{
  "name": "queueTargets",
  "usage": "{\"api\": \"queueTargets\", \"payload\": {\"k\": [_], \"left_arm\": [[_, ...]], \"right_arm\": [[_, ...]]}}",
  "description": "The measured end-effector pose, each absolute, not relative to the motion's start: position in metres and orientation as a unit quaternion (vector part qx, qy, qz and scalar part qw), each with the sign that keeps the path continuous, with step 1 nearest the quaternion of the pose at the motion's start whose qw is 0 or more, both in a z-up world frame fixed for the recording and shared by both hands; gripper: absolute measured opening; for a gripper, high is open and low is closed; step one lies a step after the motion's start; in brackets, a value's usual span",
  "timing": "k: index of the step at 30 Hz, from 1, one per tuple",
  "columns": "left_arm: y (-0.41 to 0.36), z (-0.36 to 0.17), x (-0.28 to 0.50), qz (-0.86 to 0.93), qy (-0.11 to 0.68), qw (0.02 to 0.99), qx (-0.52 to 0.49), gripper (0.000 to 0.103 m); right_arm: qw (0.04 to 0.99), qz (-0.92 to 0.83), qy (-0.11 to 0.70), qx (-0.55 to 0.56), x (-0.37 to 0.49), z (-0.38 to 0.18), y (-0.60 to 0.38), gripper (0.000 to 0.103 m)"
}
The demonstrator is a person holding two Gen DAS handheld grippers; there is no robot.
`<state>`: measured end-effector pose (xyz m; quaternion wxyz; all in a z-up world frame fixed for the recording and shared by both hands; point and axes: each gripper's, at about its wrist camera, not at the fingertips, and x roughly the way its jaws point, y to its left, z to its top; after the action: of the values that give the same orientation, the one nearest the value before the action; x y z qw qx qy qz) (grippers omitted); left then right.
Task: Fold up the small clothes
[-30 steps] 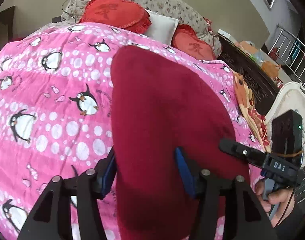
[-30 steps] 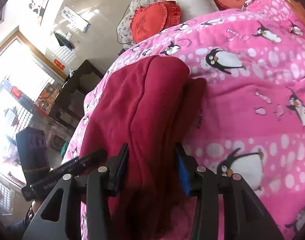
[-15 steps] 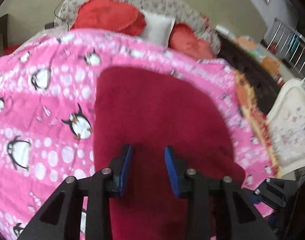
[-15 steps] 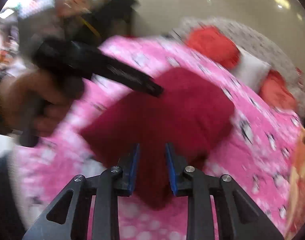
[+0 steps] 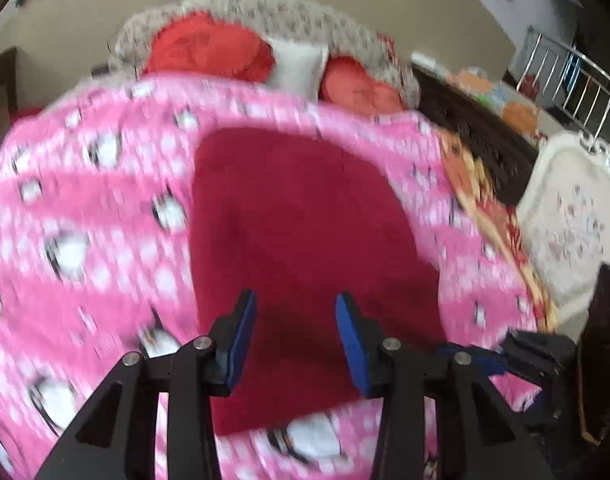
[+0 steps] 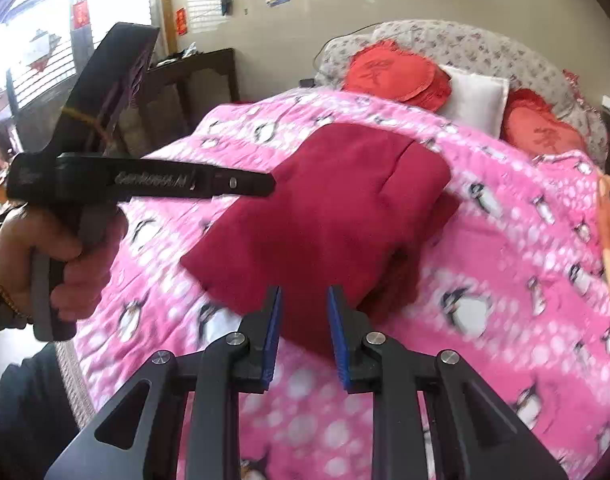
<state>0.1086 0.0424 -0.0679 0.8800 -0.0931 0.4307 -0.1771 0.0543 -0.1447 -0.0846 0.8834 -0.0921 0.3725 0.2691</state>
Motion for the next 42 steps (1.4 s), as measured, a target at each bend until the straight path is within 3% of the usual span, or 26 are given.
{"api": "queueTargets", "payload": {"k": [4, 8, 9, 10, 12, 14, 16, 24, 42], "left_arm": [[0.027, -0.087, 0.108, -0.157, 0.446, 0.878, -0.069, 0.043], [0.029, -0.065, 0.098, -0.149, 0.455, 0.875, -0.068, 0.047], [0.031, -0.056, 0.089, -0.132, 0.448, 0.882, -0.061, 0.061], [0.033, -0.045, 0.077, -0.11, 0.433, 0.893, -0.052, 0.084], [0.037, -0.028, 0.053, -0.073, 0.398, 0.913, -0.045, 0.103], [0.038, -0.018, 0.034, -0.048, 0.384, 0.921, -0.031, 0.103], [0.034, -0.017, 0.026, -0.03, 0.418, 0.908, -0.011, 0.103], [0.016, -0.008, -0.005, 0.005, 0.419, 0.906, 0.061, 0.103], [0.009, -0.014, -0.006, -0.033, 0.454, 0.89, 0.019, 0.103]], "right_arm": [[0.864, 0.241, 0.431, -0.096, 0.068, -0.128, -0.135, 0.0], [0.871, 0.227, 0.433, -0.051, 0.065, -0.104, -0.141, 0.0], [0.875, 0.22, 0.428, -0.055, 0.058, -0.094, -0.142, 0.0], [0.881, 0.208, 0.421, -0.061, 0.049, -0.083, -0.144, 0.0], [0.89, 0.165, 0.418, -0.068, 0.03, -0.064, -0.151, 0.0], [0.894, 0.133, 0.426, -0.047, 0.007, -0.05, -0.162, 0.001], [0.894, 0.126, 0.429, -0.011, -0.016, -0.043, -0.174, 0.006], [0.89, 0.08, 0.449, 0.011, -0.064, -0.038, -0.198, 0.006], [0.893, 0.075, 0.443, 0.025, -0.073, -0.04, -0.209, 0.006]]}}
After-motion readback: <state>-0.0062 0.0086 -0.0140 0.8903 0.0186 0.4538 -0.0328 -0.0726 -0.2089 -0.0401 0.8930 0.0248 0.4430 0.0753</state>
